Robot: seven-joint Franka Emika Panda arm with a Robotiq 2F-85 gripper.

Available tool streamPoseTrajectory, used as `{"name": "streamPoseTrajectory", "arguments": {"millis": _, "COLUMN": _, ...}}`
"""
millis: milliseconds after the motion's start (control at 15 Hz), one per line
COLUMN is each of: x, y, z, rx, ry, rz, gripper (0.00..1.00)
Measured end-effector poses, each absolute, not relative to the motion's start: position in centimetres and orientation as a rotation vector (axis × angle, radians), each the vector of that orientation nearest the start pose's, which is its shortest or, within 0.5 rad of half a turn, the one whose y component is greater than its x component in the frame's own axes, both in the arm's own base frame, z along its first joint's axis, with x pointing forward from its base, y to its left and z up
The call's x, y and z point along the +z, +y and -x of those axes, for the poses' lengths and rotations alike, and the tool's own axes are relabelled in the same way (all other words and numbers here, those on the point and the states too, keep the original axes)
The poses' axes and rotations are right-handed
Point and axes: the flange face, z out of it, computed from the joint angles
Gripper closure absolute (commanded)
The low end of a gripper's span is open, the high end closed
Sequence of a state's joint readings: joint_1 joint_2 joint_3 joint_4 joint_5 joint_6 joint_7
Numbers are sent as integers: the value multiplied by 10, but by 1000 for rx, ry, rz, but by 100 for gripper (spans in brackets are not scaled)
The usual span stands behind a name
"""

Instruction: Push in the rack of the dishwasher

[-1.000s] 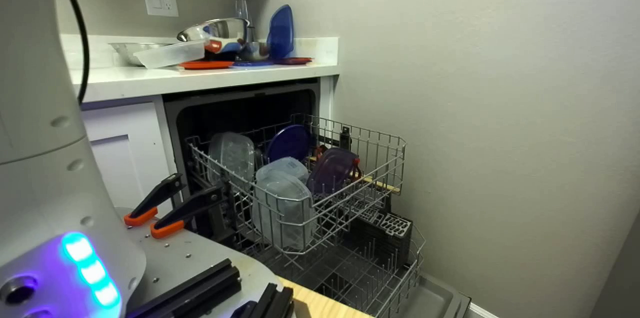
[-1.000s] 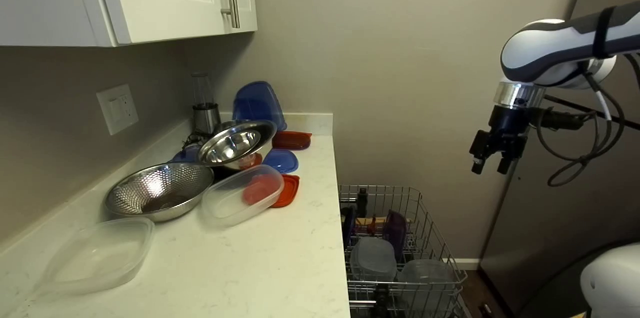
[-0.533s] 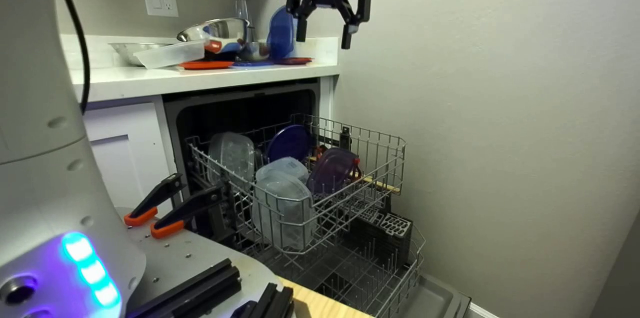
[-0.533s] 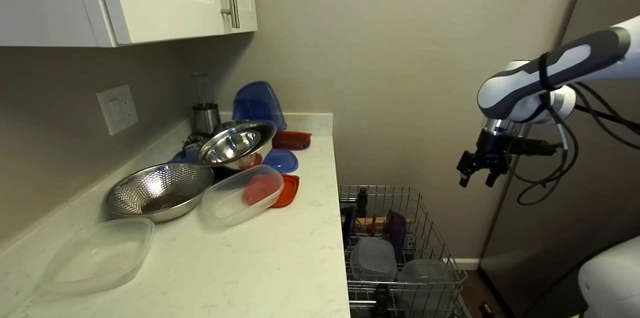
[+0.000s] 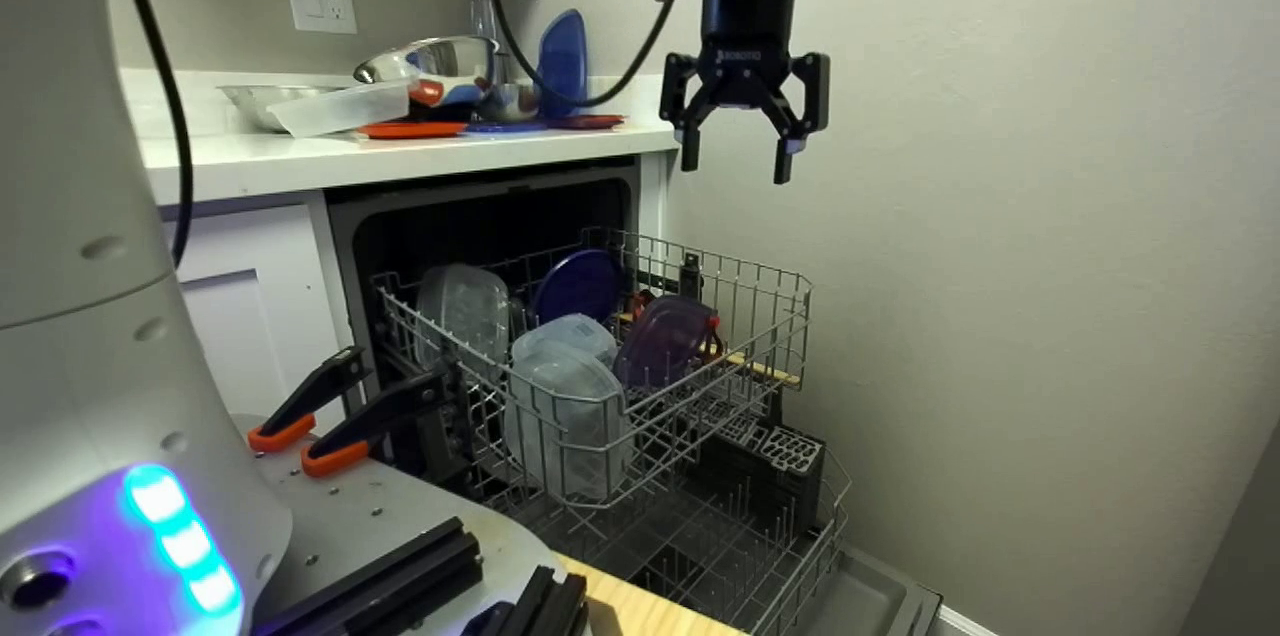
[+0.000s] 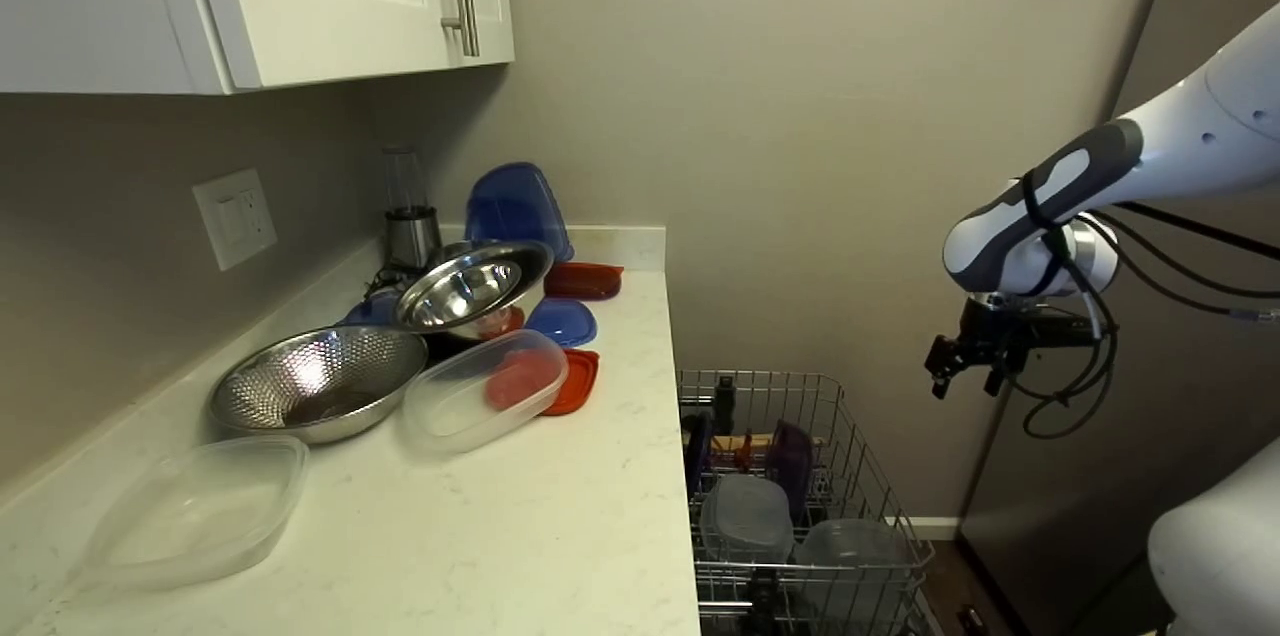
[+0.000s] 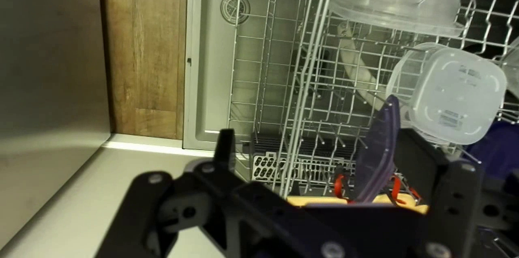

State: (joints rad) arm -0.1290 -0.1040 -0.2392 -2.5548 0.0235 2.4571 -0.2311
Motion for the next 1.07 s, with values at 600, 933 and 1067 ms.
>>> {"name": "streamPoseTrajectory", "arguments": {"millis": 600, "x": 254, "y": -186, "z": -447, "rx": -52, "ry": 295, "rz": 3082, "gripper": 0}}
{"name": "streamPoseTrajectory", "arguments": {"millis": 933, "x": 255, "y": -186, "z": -448, "rx": -56, "ry": 294, "rz": 3083, "gripper": 0}}
{"name": "streamPoseTrajectory", "arguments": {"millis": 1067, "x": 254, "y": -186, "z": -449, "rx": -49, "ry": 316, "rz": 3088, "gripper": 0}}
